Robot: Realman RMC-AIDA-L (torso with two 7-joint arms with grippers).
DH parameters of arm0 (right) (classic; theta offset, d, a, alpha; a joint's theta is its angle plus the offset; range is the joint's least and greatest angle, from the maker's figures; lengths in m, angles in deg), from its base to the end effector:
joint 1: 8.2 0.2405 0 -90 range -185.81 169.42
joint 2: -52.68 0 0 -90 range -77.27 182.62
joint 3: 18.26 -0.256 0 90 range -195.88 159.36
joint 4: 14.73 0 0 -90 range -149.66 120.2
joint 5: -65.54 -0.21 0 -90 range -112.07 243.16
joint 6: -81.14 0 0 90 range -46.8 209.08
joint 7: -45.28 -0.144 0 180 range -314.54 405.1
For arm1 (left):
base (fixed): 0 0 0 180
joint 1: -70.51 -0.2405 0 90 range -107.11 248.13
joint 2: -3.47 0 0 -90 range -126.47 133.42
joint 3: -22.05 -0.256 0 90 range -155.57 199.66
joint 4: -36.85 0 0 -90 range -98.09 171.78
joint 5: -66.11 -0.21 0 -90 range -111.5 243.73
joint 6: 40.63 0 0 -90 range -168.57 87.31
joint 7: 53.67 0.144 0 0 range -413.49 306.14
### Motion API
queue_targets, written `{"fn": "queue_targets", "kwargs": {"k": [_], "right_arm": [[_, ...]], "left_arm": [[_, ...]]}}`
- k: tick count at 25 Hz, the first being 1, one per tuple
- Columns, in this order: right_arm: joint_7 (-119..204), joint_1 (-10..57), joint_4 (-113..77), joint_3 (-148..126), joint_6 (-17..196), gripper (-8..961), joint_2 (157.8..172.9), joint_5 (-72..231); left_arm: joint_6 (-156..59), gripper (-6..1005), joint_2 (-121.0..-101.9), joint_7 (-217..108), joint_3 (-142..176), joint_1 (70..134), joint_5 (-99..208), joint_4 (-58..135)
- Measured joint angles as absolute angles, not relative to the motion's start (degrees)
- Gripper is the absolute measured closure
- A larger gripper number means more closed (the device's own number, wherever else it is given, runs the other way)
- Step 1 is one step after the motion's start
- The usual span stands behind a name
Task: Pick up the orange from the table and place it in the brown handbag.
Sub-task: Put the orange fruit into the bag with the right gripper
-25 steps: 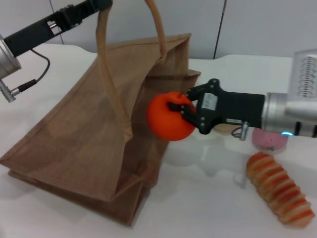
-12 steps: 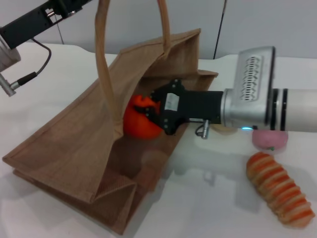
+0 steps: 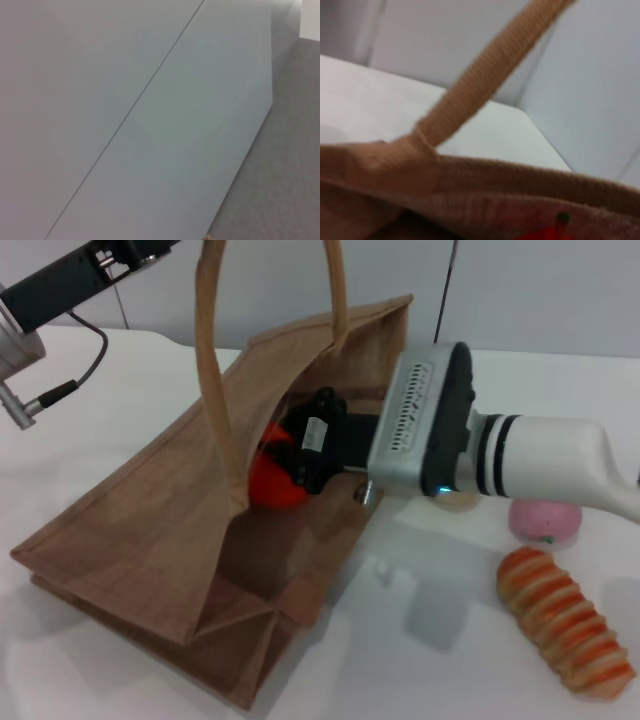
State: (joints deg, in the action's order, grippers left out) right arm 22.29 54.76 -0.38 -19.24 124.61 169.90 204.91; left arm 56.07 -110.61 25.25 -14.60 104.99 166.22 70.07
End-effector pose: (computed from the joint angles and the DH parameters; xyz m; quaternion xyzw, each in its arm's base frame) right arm 0.1283 0.3989 -0.1405 -0.9617 -0.0887 0.1458 0.2147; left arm -0.2031 0.3684 0.0919 -0.7826 -0.2909 -0.5418 0.0973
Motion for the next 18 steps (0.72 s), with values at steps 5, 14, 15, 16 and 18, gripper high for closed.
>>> {"fn": "queue_targets", "kwargs": {"k": [5,14,15,16,18], "right_arm": [[25.12,53.9,0.33,-20.88,123.31,789,169.86,204.87],[25.6,51.86,-0.01,-22.62,123.27,510,169.65,204.62],[25.57,51.59,-0.02,-22.76,123.26,486,169.62,204.61],[25.51,51.3,-0.03,-22.91,123.25,461,169.59,204.61],[25.24,50.1,-0.1,-24.06,123.24,413,169.44,204.58]], "left_arm": [[55.51,885,-110.61,25.38,-14.6,104.81,166.22,70.06],[52.32,885,-109.97,28.74,-13.02,104.84,166.0,65.41],[51.83,886,-109.7,29.12,-13.02,104.87,166.05,64.7],[51.16,886,-109.4,29.62,-13.02,104.94,166.06,63.75],[49.98,886,-108.78,30.44,-13.02,105.05,166.06,62.08]]}}
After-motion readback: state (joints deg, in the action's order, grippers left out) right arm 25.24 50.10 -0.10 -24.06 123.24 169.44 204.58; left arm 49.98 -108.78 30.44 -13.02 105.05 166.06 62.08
